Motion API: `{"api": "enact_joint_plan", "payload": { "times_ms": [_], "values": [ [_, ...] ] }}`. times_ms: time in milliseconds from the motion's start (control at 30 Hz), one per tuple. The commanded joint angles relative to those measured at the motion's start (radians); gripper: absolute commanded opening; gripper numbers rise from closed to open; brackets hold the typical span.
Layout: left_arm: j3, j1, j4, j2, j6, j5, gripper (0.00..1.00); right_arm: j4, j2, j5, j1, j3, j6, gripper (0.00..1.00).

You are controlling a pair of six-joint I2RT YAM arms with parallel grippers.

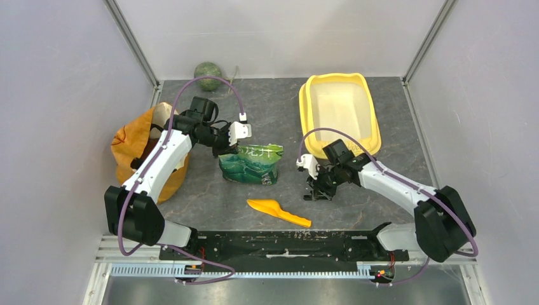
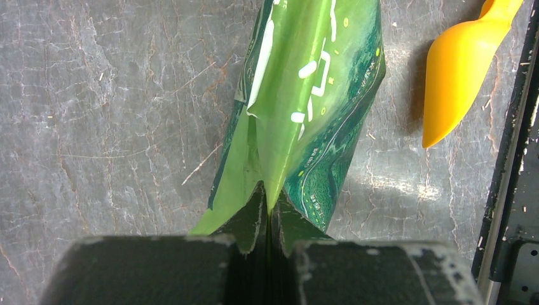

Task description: Fill the litter box with clean litter

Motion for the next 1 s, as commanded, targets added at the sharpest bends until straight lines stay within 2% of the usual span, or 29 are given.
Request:
{"api": "enact_joint_plan", "payload": {
  "times_ms": [0,100,267,300,333,367,400,600,700,800,967],
  "values": [
    [0.021,0.013,0.053,-0.04,-0.032,0.059,0.02,0.103,0.064,0.041,-0.003,-0.01,-0.039,0.24],
    [0.016,0.013,0.053,-0.046,-0.029,0.061,0.02,0.107,0.089,0.041,-0.003,-0.005,-0.034,0.37],
    [0.002,0.013,0.053,-0.065,-0.014,0.063,0.02,0.089,0.049,0.046,-0.003,0.017,-0.003,0.73],
    [-0.002,0.013,0.053,-0.071,-0.009,0.057,0.02,0.073,0.039,0.039,-0.003,0.033,0.006,0.75],
    [-0.005,0.013,0.053,-0.076,-0.001,0.053,0.02,0.047,0.028,0.027,-0.003,0.059,0.013,0.85],
    [-0.01,0.013,0.053,-0.084,0.012,0.047,0.02,0.021,0.021,0.01,-0.004,0.092,0.029,0.88],
    [-0.013,0.013,0.053,-0.091,0.021,0.043,0.02,-0.001,0.012,-0.008,-0.005,0.122,0.042,0.96],
    [-0.083,0.007,0.094,-0.173,0.117,-0.001,0.02,-0.039,0.018,-0.16,-0.003,0.347,0.23,0.94],
    [-0.161,0.0,0.185,-0.235,0.153,-0.023,0.02,0.009,0.098,-0.172,0.006,0.436,0.338,0.92],
    [-0.207,-0.02,0.206,-0.275,0.23,-0.029,0.02,0.037,0.209,-0.225,0.008,0.52,0.42,0.89],
    [-0.297,-0.036,0.318,-0.331,0.325,-0.033,0.02,0.101,0.367,-0.336,0.008,0.637,0.61,0.9]
  ]
}}
